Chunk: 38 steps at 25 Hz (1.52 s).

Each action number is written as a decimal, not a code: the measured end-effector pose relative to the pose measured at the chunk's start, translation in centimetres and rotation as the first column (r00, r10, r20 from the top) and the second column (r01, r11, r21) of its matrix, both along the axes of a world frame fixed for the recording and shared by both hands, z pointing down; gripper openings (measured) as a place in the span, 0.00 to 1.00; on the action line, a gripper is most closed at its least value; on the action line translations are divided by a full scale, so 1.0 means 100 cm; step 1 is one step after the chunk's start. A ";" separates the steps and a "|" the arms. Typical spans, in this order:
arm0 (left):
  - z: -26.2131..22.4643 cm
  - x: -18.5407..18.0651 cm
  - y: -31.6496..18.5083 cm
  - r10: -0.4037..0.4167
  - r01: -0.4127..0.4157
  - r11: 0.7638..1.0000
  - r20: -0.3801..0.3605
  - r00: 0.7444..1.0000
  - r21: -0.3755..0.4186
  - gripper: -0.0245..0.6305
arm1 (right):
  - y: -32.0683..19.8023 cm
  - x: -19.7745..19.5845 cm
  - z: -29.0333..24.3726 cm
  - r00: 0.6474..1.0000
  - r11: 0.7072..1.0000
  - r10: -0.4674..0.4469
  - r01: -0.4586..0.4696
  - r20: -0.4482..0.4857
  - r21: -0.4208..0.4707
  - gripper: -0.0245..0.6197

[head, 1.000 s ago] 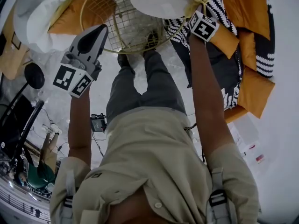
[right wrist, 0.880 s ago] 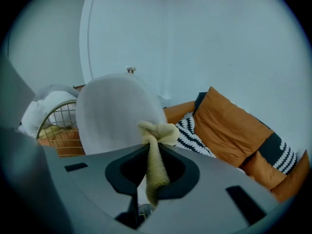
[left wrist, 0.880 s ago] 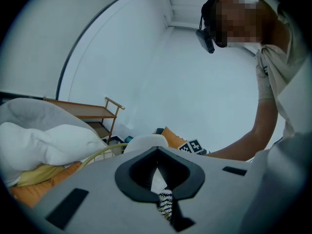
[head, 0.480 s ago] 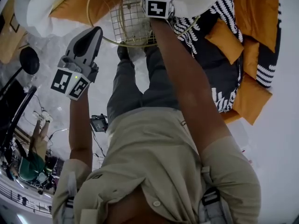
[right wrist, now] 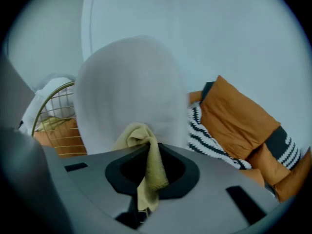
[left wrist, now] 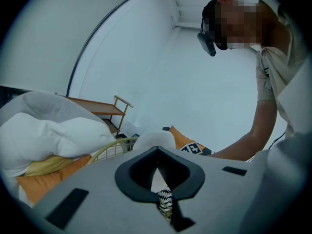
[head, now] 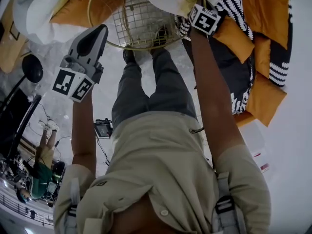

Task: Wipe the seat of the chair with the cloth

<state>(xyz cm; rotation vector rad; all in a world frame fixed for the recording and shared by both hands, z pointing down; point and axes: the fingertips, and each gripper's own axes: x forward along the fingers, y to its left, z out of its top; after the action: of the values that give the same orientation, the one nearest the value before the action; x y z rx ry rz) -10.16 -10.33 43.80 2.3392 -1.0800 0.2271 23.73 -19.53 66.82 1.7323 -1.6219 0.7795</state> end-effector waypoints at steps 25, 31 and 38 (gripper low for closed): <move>0.030 -0.051 0.020 -0.073 0.075 0.995 0.038 0.997 -0.064 0.06 | -0.018 -0.212 0.070 0.930 0.934 -0.345 0.353 0.126 -0.046 0.11; 0.027 -0.056 0.017 -0.081 0.083 0.995 0.030 0.996 -0.057 0.06 | -0.021 -0.191 0.059 0.945 0.946 -0.317 0.321 0.081 -0.038 0.11; 0.019 -0.031 -0.005 -0.020 0.021 0.999 0.012 1.000 -0.033 0.06 | 0.027 0.006 0.052 0.998 0.994 0.056 -0.057 -0.006 -0.093 0.11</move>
<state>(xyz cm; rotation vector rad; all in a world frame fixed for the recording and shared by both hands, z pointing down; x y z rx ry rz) -13.31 -10.83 45.73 2.2990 -1.0974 0.2497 24.36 -16.79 72.05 1.7188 -1.5157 0.8649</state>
